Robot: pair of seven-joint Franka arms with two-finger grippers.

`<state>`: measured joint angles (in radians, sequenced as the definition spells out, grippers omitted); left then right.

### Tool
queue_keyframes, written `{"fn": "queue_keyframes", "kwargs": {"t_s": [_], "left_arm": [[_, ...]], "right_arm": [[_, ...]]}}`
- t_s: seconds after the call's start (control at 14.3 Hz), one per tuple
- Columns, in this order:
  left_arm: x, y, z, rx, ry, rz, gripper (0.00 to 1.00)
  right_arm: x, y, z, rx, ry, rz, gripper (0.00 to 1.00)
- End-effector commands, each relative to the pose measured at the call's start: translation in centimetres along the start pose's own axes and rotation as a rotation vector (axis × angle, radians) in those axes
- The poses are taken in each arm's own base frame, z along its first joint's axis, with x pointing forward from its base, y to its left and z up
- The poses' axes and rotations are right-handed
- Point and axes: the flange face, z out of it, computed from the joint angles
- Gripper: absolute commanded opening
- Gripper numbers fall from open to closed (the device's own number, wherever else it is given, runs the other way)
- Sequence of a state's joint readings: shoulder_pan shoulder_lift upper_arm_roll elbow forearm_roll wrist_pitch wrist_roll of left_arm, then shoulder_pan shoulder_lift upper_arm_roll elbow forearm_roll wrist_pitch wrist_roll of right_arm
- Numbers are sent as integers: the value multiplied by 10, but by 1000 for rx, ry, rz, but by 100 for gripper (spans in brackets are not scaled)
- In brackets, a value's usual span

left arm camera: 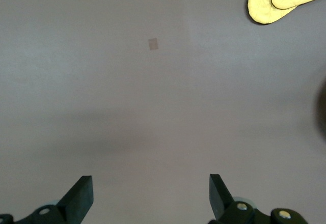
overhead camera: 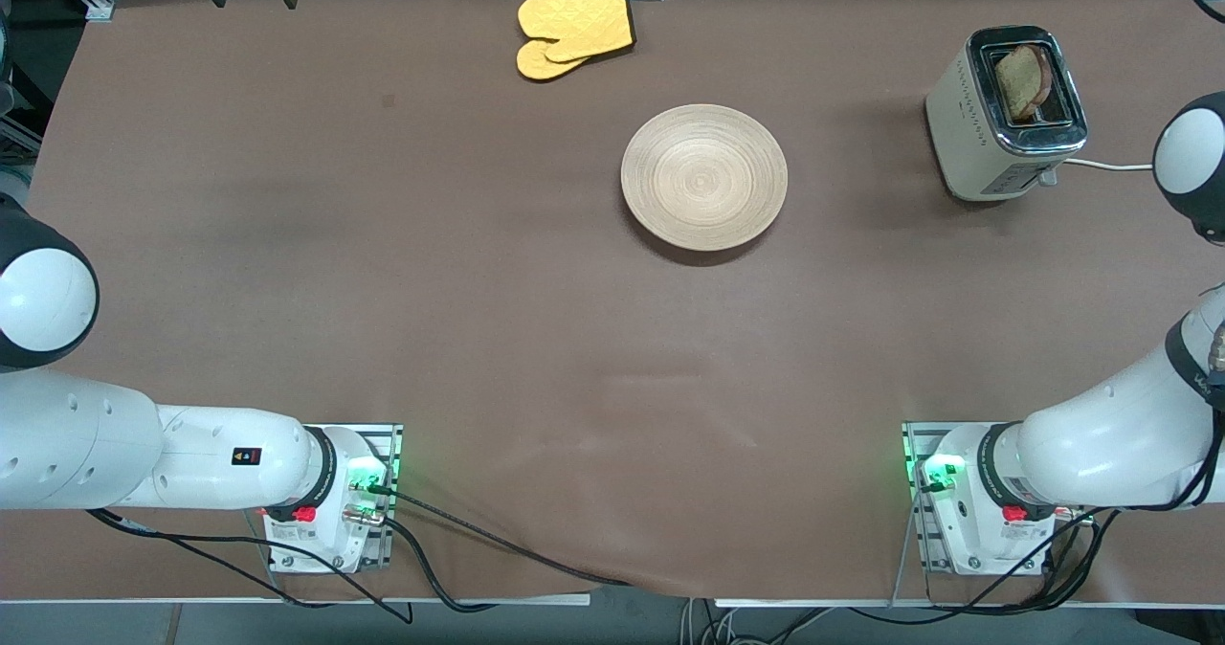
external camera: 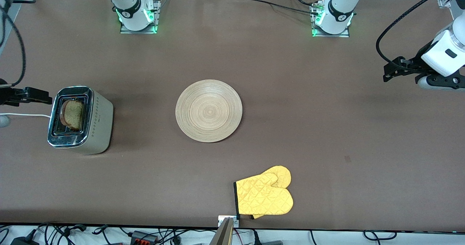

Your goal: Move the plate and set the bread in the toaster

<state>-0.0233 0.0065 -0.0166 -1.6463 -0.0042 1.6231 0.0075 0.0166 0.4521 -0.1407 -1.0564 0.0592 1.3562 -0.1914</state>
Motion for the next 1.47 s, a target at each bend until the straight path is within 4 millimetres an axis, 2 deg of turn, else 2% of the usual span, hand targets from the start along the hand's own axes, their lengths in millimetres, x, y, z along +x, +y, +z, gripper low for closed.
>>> {"fn": "queue_keyframes", "kwargs": {"t_s": [0.0,0.28,0.63,0.77,0.91,1.05,1.12,1.26,1.4], "left_arm": [[-5,0,-6,-8,-2,-9,100],[-5,0,-6,-8,-2,-9,100],[-5,0,-6,-8,-2,-9,100],[-5,0,-6,-8,-2,-9,100],[-5,1,-6,-8,-1,-8,100],[-5,1,-6,-8,-1,-8,100],[-5,1,-6,-8,-2,-8,100],[-5,1,-6,-8,-1,-8,100],[-5,1,-6,-8,-1,-8,100]], "right_arm": [[-19,14,-13,97,-19,-22,100],[-32,31,-11,166,-70,-4,100],[-30,32,-13,160,-54,-3,100],[-34,47,-14,166,-43,19,100],[-40,36,-35,135,14,13,100],[-42,0,-44,-8,3,-25,100],[-52,-8,-48,-50,3,-20,100],[-76,-8,-39,-38,51,92,100],[-112,-16,-37,-23,86,151,100]]}}
